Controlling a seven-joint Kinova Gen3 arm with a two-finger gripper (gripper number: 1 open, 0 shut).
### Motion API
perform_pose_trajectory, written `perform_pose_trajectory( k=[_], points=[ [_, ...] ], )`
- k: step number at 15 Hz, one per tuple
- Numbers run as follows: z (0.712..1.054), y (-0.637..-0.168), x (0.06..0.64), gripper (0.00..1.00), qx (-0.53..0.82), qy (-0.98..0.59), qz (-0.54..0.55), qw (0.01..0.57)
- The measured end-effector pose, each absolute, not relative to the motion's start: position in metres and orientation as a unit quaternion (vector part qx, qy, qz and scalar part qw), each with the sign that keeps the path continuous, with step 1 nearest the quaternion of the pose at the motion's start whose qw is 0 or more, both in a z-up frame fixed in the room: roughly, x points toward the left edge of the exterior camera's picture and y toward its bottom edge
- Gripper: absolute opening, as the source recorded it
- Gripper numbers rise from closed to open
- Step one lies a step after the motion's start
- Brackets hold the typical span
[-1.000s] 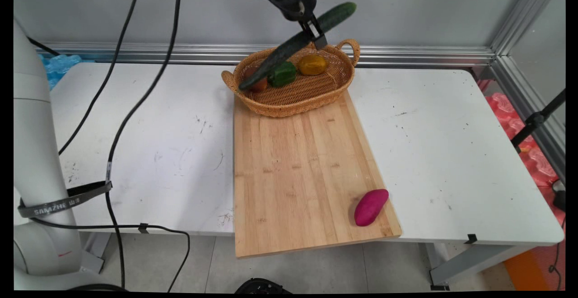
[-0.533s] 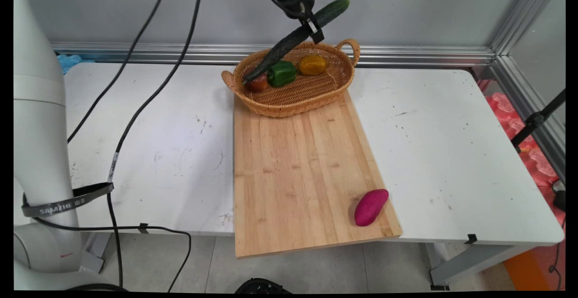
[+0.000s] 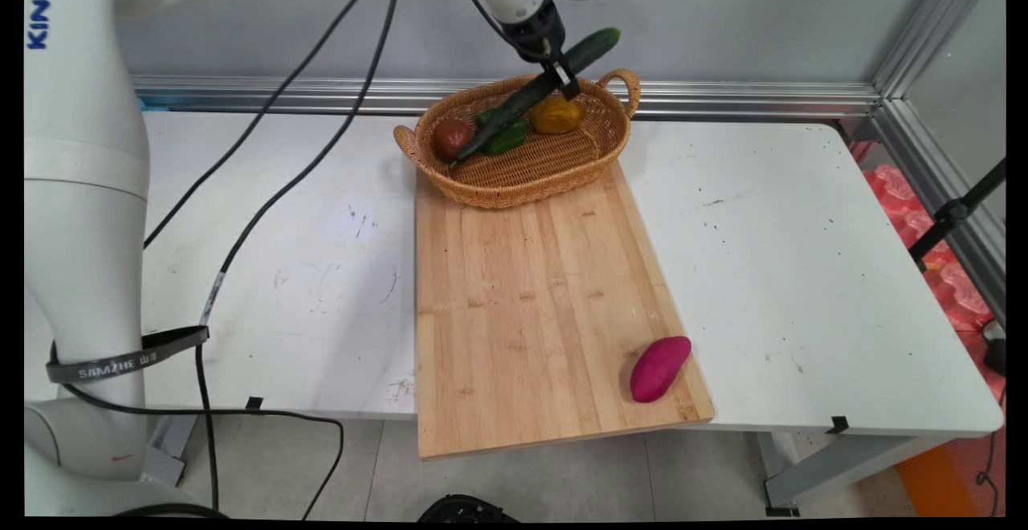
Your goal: Place the picked object in the vegetable basket
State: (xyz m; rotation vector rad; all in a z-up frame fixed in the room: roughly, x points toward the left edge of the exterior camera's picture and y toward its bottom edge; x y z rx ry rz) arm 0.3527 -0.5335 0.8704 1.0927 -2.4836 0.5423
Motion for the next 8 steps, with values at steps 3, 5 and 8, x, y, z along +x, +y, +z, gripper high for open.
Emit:
perform_pose_trajectory(
  k=[3, 5, 8],
  points=[
    [0.852, -0.541, 0.352, 0.00, 0.393, -0.881, 0.183, 0.189],
    [0.843, -0.543, 0.353, 0.00, 0.395, -0.881, 0.177, 0.192],
    [0.836, -0.541, 0.352, 1.00, 0.394, -0.882, 0.168, 0.197]
  ],
)
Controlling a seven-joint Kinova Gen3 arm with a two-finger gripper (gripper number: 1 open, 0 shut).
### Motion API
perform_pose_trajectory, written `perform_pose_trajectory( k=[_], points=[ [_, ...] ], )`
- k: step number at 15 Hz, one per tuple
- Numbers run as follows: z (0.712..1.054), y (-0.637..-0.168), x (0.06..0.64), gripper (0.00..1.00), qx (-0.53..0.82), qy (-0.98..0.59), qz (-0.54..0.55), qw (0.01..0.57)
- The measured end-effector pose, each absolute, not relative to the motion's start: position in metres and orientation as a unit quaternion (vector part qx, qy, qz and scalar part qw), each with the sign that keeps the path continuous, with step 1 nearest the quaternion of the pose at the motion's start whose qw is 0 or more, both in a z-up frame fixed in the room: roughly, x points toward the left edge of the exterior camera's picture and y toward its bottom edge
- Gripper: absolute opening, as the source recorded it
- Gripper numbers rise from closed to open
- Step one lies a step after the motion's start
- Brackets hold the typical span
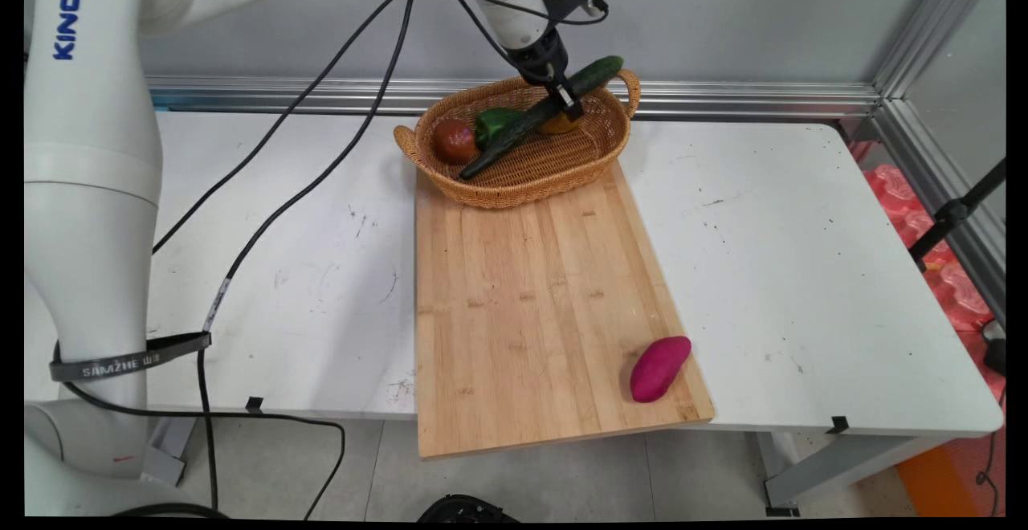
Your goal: Place the picked object in the vegetable basket
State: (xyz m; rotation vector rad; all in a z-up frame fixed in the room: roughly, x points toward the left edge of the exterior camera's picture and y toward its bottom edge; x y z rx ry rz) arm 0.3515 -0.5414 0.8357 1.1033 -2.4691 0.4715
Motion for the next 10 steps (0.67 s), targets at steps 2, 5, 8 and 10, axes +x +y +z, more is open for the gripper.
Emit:
perform_pose_trajectory(
  k=[2, 5, 8, 10],
  points=[
    [0.835, -0.540, 0.350, 1.00, 0.392, -0.882, 0.165, 0.202],
    [0.840, -0.537, 0.348, 1.00, 0.386, -0.883, 0.164, 0.211],
    [0.851, -0.532, 0.348, 1.00, 0.379, -0.883, 0.165, 0.222],
    [0.858, -0.529, 0.347, 1.00, 0.375, -0.884, 0.165, 0.227]
  ],
)
